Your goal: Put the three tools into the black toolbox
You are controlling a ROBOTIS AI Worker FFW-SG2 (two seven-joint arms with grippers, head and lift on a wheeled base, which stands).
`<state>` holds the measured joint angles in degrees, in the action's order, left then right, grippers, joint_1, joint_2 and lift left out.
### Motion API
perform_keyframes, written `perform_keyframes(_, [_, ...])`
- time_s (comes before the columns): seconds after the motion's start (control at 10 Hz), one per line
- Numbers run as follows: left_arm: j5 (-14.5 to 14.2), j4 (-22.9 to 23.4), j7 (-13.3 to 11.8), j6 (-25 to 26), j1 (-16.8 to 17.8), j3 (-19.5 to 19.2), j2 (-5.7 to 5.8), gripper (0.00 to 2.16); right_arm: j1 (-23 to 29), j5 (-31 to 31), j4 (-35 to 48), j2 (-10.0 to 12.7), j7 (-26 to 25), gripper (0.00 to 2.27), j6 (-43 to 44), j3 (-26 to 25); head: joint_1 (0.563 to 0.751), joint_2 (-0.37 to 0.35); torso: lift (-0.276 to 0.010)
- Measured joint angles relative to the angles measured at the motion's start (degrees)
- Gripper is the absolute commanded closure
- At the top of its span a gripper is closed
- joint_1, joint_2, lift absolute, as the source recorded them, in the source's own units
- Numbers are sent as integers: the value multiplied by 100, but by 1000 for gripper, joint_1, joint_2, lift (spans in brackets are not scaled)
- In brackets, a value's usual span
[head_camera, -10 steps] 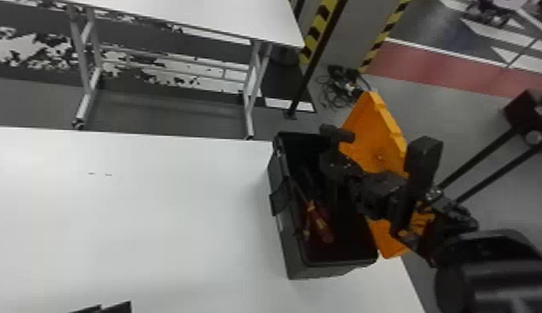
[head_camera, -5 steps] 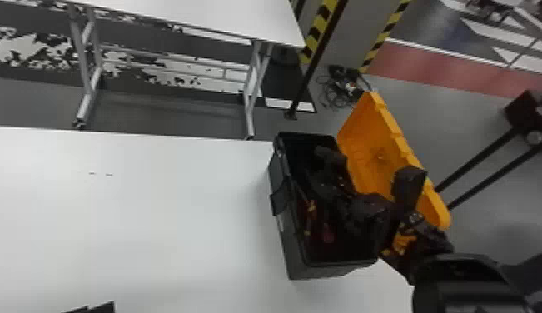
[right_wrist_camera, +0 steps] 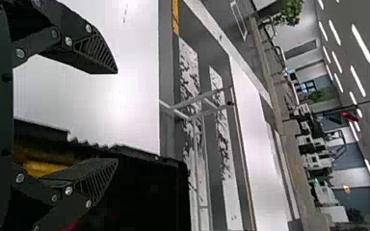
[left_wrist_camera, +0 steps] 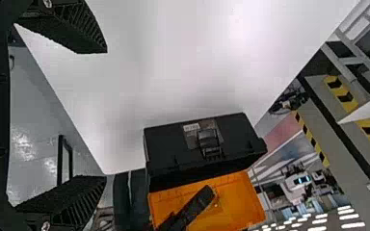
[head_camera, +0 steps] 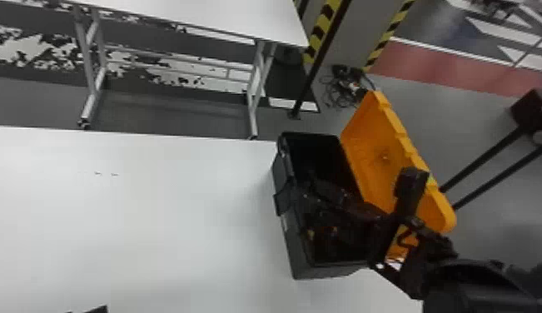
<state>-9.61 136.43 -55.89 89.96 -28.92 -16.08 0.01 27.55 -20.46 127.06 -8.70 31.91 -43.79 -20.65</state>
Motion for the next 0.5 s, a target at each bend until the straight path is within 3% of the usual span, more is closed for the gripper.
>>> perform_keyframes(0.1, [6, -27, 582, -10, -78, 130, -1, 70, 170, -174, 272, 85, 2, 60, -295, 168, 695, -217, -51])
perform_keyframes(0.2, [38, -104, 1147, -331, -172, 294, -1, 76, 299, -245, 431, 233, 3, 60, -437, 368, 695, -144, -51])
perform_keyframes(0.3, [101, -191, 1745, -1372, -314, 491, -1, 80, 440, -262, 578, 405, -6, 60, -536, 657, 695, -95, -51])
perform_keyframes(0.5, [262, -323, 2516, -3550, -453, 687, 17, 80, 611, -131, 801, 612, -134, 73, -788, 1152, 695, 67, -51])
